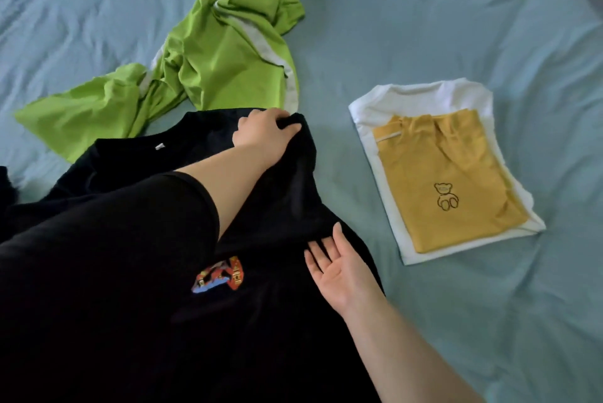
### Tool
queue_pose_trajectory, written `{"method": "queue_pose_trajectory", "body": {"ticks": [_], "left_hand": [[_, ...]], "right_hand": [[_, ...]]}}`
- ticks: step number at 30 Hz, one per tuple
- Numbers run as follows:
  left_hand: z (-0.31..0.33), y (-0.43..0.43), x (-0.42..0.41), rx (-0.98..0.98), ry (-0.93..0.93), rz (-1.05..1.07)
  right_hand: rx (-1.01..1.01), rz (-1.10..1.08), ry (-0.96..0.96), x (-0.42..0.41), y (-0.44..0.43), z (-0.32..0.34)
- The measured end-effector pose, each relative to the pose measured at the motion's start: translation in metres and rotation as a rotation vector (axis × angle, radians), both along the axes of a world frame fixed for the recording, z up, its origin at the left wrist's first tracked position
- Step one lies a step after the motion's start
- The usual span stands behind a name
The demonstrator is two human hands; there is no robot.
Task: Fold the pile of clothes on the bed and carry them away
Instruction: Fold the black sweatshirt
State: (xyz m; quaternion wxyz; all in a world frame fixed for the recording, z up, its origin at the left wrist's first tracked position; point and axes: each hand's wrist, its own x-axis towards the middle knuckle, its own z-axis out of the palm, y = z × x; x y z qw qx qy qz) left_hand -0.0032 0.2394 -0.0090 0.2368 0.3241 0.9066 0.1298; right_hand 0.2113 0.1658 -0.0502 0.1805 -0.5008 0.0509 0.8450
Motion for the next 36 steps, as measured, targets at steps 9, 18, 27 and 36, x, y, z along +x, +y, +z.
{"method": "queue_pose_trajectory", "body": {"ticks": [9,18,27,36], "left_hand": [[-0.012,0.012,-0.002,0.243,-0.065,0.129],[-0.041,-0.138,0.045,-0.056,0.092,0.222],[-0.080,-0.162,0.030,-0.101,0.203,-0.027],[-0.059,-0.309,0.011,-0.330,0.096,0.079]], "right_hand": [[0.067,0.112,-0.123,0.018,0.024,0.008],[1.432,0.785,-0.463,-0.052,0.017,0.047],[2.198,1.512,-0.841,-0.069,0.062,-0.051],[1.859,1.579,-1.216,-0.049,0.064,-0.040]]}}
